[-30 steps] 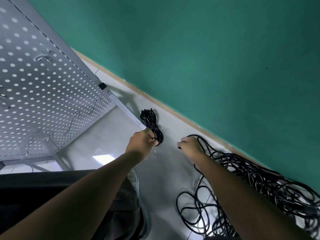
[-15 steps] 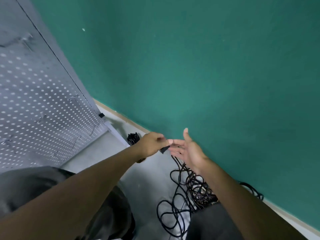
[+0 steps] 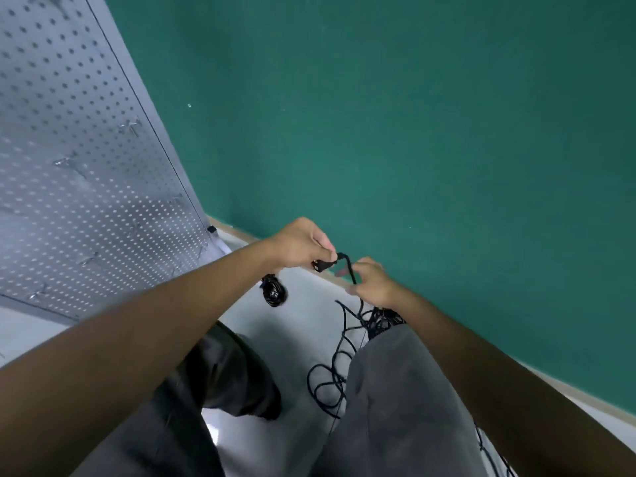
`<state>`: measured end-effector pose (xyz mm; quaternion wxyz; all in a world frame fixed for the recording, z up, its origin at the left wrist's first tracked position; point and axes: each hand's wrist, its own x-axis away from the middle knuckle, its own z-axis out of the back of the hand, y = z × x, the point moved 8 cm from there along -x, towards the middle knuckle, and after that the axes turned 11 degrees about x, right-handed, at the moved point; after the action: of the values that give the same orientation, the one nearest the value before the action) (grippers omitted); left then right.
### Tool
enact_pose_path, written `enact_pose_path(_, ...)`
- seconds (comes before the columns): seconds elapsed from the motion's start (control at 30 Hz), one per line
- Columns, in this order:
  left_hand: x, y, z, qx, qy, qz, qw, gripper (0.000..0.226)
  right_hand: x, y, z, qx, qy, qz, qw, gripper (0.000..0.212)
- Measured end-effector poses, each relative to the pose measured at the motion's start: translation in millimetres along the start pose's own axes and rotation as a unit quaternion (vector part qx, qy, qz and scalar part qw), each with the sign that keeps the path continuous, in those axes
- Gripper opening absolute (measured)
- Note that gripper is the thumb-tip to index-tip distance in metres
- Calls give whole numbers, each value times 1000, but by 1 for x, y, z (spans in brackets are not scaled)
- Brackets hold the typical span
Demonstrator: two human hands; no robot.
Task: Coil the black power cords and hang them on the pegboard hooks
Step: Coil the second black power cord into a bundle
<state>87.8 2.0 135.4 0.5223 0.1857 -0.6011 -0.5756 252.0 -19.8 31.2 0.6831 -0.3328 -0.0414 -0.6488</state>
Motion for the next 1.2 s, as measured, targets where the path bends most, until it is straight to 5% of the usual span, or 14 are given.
enact_pose_path(0.07, 15, 19, 1, 11, -7, -31, 999, 8, 5, 4, 2, 36, 26, -5, 999, 17)
enact_pose_path(0.27, 62, 47, 23, 67, 6, -63, 996, 5, 55, -22, 51, -178, 131, 12, 975, 25)
enact_pose_path(0.43, 80, 75, 22, 65, -39, -63, 995, 12, 99, -37, 108, -191, 231, 33, 953, 27)
enact_pose_path(0.53, 79, 110, 20, 66, -49, -100, 992, 30, 115, -60, 156, -162, 278, 57, 945, 25)
enact_pose_path(0.7, 69, 176, 28, 92, -54, -202, 974, 22, 146, -118, 287, -188, 399, 133, 887, 28)
enact_pose_path(0.87, 75, 250, 65, 247, -49, -245, 936, 28, 150, -141, 338, -189, 317, 145, 918, 20)
enact_pose_path(1.07, 89, 278, 67, 266, -76, -231, 933, 31, 122, -97, 220, -61, 90, 87, 990, 22)
enact_pose_path(1.2, 77, 248, 81, 252, -36, -217, 943, 34, 119, -76, 217, -178, 192, 52, 964, 25)
